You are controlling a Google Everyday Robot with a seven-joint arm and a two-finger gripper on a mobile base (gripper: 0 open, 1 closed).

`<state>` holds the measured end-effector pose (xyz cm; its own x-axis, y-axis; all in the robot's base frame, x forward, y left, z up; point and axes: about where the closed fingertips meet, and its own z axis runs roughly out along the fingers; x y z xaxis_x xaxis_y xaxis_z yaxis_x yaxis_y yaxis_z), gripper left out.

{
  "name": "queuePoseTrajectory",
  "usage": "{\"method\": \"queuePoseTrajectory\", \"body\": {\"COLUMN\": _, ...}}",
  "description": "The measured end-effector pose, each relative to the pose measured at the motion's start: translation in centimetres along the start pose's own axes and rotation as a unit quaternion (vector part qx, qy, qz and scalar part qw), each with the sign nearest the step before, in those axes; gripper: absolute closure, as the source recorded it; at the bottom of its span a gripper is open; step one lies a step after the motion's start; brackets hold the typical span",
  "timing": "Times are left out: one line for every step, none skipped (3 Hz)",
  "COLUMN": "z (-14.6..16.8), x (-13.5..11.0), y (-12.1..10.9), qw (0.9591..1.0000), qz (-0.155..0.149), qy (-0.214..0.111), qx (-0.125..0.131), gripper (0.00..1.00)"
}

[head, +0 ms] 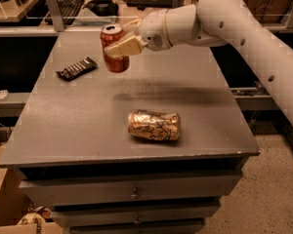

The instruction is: Move coke can near rxbar chocolate

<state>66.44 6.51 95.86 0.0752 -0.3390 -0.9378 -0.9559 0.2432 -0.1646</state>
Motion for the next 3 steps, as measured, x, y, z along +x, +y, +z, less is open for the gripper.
{"method": "queuePoseTrajectory", "body": {"z": 3.2, "x": 0.4, "y": -0.6, "qw": 0.9998, "qz": 0.011, "qy": 0.014, "qx": 0.004, "gripper": 1.0}}
{"method": "queuePoseTrajectory", "body": {"z": 6.1, "x": 0.4, "y": -0.8, "qw": 0.9996, "qz": 0.024, "qy": 0.01, "qx": 0.0, "gripper": 1.0}}
{"method": "queuePoseTrajectory", "body": {"z": 8.1, "x": 0.7, "y": -1.1, "qw": 0.9995, "qz": 0.03, "qy": -0.004, "qx": 0.001, "gripper": 0.83}}
